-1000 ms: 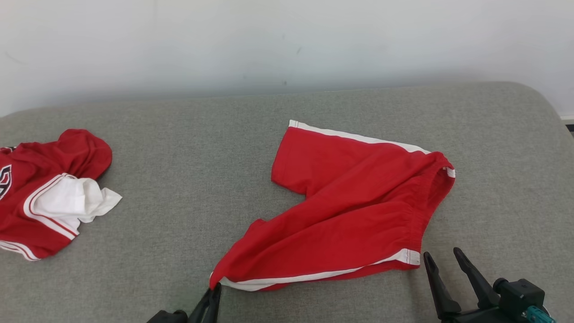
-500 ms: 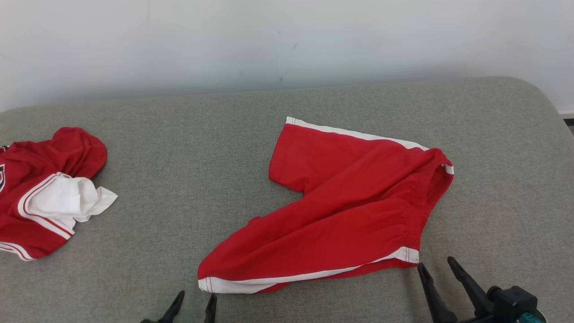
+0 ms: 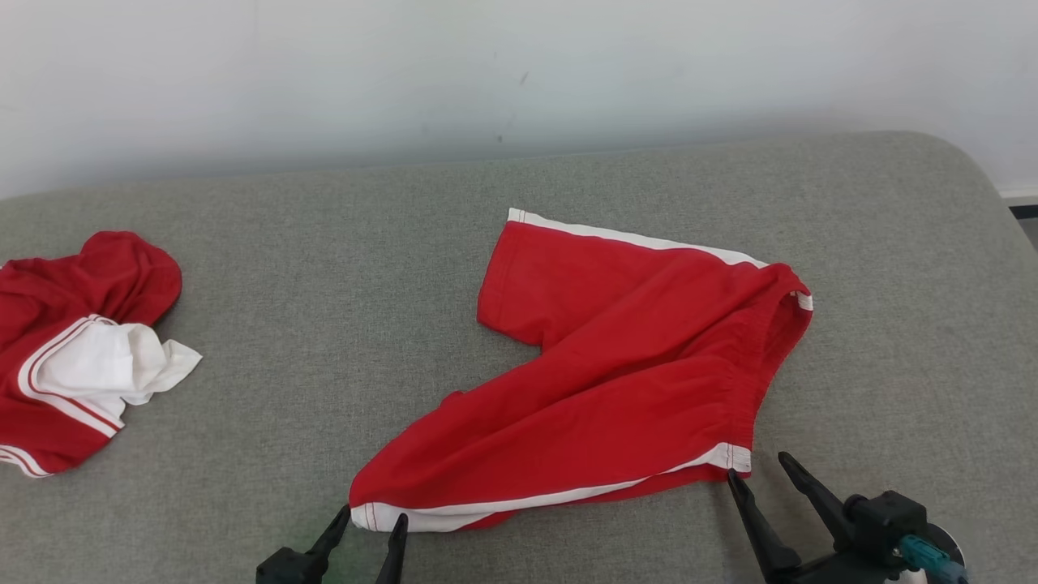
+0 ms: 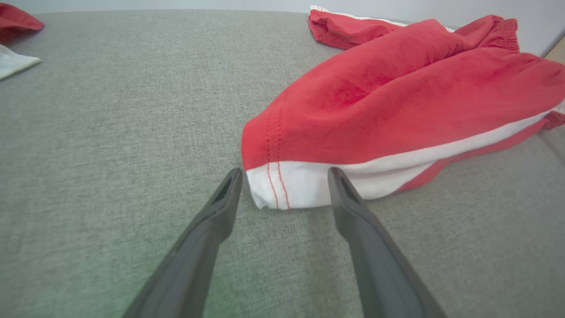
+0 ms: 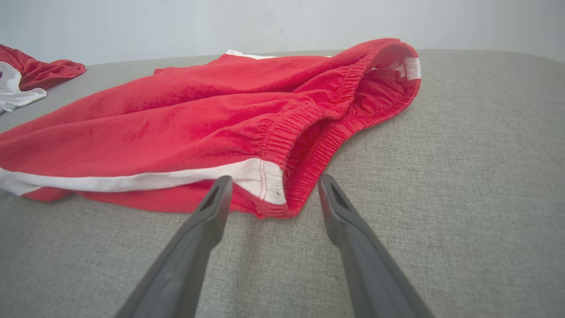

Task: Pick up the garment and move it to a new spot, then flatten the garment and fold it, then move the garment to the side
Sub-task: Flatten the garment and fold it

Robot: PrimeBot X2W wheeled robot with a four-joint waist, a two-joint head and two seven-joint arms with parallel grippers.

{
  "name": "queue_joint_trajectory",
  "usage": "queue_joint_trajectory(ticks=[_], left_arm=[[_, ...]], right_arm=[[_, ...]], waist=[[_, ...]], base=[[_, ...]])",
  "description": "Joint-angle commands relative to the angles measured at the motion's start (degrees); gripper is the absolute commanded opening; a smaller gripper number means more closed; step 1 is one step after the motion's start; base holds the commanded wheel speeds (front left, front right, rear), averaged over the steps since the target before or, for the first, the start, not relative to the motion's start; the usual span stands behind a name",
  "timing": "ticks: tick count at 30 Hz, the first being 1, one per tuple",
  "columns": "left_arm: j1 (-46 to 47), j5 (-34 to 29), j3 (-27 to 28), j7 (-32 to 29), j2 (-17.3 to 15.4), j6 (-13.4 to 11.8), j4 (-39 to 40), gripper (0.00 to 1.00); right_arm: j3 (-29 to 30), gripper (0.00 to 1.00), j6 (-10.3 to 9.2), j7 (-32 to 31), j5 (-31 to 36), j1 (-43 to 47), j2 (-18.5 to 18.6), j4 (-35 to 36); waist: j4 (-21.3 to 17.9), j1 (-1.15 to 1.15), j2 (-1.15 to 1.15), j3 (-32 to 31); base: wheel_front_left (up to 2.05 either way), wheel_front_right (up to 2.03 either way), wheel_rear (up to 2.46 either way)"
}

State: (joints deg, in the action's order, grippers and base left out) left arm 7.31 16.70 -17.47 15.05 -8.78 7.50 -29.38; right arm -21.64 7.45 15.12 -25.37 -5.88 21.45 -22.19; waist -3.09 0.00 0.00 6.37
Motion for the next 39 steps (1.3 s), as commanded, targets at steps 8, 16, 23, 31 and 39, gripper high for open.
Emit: queue_joint_trajectory(ticks=[8, 16, 23, 31, 39], left_arm=[[3.93, 2.83, -3.74, 0.13, -0.4, -0.07, -3.93, 0.61], [3.38, 4.5, -5.3, 0.14, -1.16, -0.07, -3.2, 0.0], [-2.62, 5.1, -4.29, 0.13, -2.65, -0.07, 3.33, 0.0], [-0.97, 5.0, -4.59, 0.14, -6.31, -0.07, 12.53, 0.0], [16.18, 8.3, -8.61, -2.48, -11.85, -0.07, 16.05, 0.0]], right_arm=[[-4.81, 0.98, 0.09, 0.08, -0.21, -5.14, 0.31, -6.05], [-7.99, 0.0, 0.09, 0.08, -3.21, -7.97, 0.68, -7.61], [-7.26, 0.0, 0.09, 0.08, -4.14, -3.0, 4.9, -0.61], [-8.36, 0.0, 0.09, 0.08, -10.4, -2.43, 11.21, 9.59], [-14.54, 0.0, 0.09, -0.1, -20.27, -14.26, 18.23, 14.04]], waist=[[0.44, 0.0, 0.0, 0.49], [0.84, 0.0, 0.0, -0.15], [1.41, 0.0, 0.0, -0.95], [0.9, 0.0, 0.0, -0.73], [0.38, 0.0, 0.0, 2.27]], base=[[0.0, 0.0, 0.0], [0.0, 0.0, 0.0], [0.0, 0.0, 0.0], [0.0, 0.0, 0.0], [0.0, 0.0, 0.0]])
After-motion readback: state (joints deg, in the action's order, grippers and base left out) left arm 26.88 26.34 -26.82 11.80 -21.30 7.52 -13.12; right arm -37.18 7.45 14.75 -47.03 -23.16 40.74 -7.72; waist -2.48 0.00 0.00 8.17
